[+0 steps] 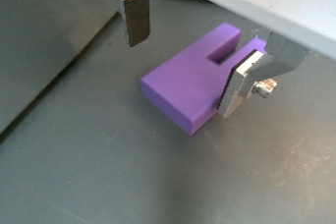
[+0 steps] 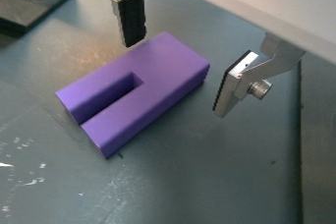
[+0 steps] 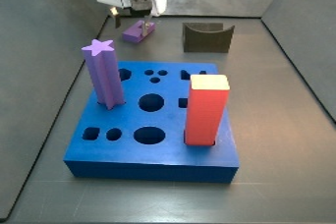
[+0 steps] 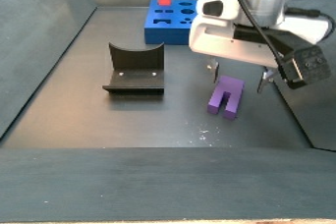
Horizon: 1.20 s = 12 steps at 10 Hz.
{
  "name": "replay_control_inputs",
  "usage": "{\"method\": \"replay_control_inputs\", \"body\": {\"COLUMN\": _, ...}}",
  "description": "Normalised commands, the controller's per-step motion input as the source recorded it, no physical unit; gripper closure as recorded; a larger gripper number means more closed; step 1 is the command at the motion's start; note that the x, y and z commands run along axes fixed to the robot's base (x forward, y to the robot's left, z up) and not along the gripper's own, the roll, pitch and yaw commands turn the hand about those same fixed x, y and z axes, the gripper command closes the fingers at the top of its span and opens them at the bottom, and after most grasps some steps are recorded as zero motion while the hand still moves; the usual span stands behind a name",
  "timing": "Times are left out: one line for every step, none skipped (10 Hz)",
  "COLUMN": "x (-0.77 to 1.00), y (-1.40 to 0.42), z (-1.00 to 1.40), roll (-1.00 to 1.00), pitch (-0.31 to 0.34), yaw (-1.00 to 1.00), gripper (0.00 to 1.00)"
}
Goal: Pick up the double-square object. Move up. Place the double-square object on the fixture. Regrasp the double-square object. Move to above the board. Insert the double-square object.
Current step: Pick up the double-square object.
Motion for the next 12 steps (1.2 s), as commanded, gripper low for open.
{"method": "replay_control_inputs", "body": {"x": 0.0, "y": 0.0, "z": -0.24, "roll": -0.2, "pitch": -0.047, "yaw": 0.0, "gripper": 0.0}}
{"method": "replay_control_inputs", "body": {"x": 0.0, "y": 0.0, "z": -0.17, "roll": -0.14, "pitch": -0.044, "yaw": 0.0, "gripper": 0.0}}
{"method": "replay_control_inputs", "body": {"x": 0.0, "y": 0.01, "z": 0.0, "roll": -0.06, "pitch": -0.069, "yaw": 0.0, "gripper": 0.0}}
{"method": "replay_control_inputs", "body": {"x": 0.0, "y": 0.03, "z": 0.0, "roll": -0.06, "pitch": -0.011, "yaw": 0.0, "gripper": 0.0}}
{"method": "replay_control_inputs", "body": {"x": 0.0, "y": 0.0, "z": 0.0, "roll": 0.0, "pitch": 0.0, "yaw": 0.0, "gripper": 0.0}}
{"method": "replay_control_inputs", "body": {"x": 0.0, "y": 0.0, "z": 0.0, "roll": 0.0, "pitch": 0.0, "yaw": 0.0, "gripper": 1.0}}
{"method": "replay_control_inputs", "body": {"x": 0.0, "y": 0.0, "z": 0.0, "roll": 0.0, "pitch": 0.0, "yaw": 0.0, "gripper": 1.0}}
{"method": "replay_control_inputs", "body": {"x": 0.0, "y": 0.0, "z": 0.0, "roll": 0.0, "pitch": 0.0, "yaw": 0.0, "gripper": 1.0}}
{"method": "replay_control_inputs", "body": {"x": 0.0, "y": 0.0, "z": 0.0, "roll": 0.0, "pitch": 0.0, "yaw": 0.0, "gripper": 1.0}}
{"method": "replay_control_inputs", "body": {"x": 0.0, "y": 0.0, "z": 0.0, "roll": 0.0, "pitch": 0.0, "yaw": 0.0, "gripper": 1.0}}
{"method": "replay_control_inputs", "body": {"x": 0.0, "y": 0.0, "z": 0.0, "roll": 0.0, "pitch": 0.0, "yaw": 0.0, "gripper": 1.0}}
{"method": "replay_control_inputs", "body": {"x": 0.0, "y": 0.0, "z": 0.0, "roll": 0.0, "pitch": 0.0, "yaw": 0.0, "gripper": 1.0}}
